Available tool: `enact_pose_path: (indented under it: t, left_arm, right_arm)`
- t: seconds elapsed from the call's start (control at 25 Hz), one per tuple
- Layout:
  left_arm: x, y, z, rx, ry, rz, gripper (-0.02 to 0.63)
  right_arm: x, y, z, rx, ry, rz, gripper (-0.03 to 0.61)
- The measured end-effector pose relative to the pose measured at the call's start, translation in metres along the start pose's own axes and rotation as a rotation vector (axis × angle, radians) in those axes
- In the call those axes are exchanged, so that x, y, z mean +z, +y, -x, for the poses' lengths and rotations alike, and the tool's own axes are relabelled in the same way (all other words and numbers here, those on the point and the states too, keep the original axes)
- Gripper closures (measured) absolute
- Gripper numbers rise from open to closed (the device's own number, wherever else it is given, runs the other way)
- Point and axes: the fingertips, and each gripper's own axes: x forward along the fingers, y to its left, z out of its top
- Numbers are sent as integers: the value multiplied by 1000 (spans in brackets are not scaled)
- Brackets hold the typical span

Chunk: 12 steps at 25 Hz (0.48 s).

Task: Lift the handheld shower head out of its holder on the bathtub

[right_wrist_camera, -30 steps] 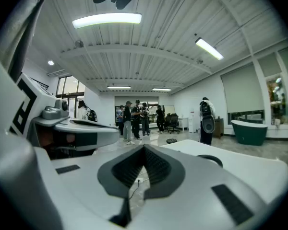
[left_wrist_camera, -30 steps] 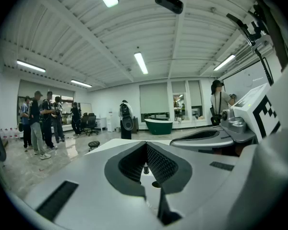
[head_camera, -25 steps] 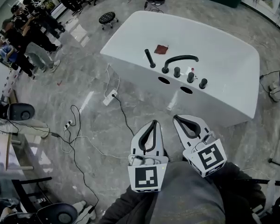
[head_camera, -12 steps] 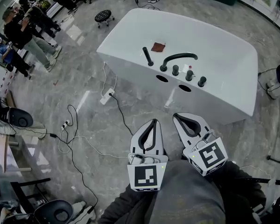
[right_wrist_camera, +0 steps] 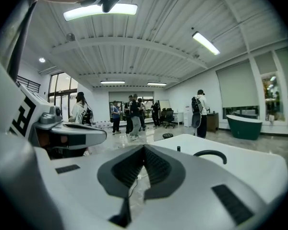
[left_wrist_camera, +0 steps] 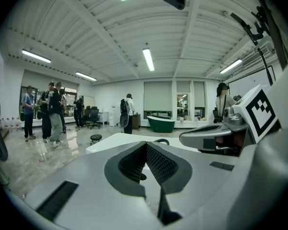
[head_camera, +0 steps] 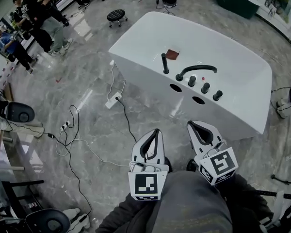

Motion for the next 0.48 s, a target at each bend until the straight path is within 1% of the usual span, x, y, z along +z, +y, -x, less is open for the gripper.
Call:
enact_pose_path:
  t: [0.12,0.28,0.36,0.48]
  left_arm:
    - [2,21,3,5,-7,15,610]
    - [-5,46,2,11,2,24,609]
    - [-6,51,-1,10,7,33,610]
    - [-6,53,-9,-2,16,35,611]
  right_arm:
    - [4,18,-17,13,12,10,577]
    - [4,44,-34,55,18,32,577]
    - [6,46,-39,66,22,34,577]
    - [12,40,-46,57,12,32,577]
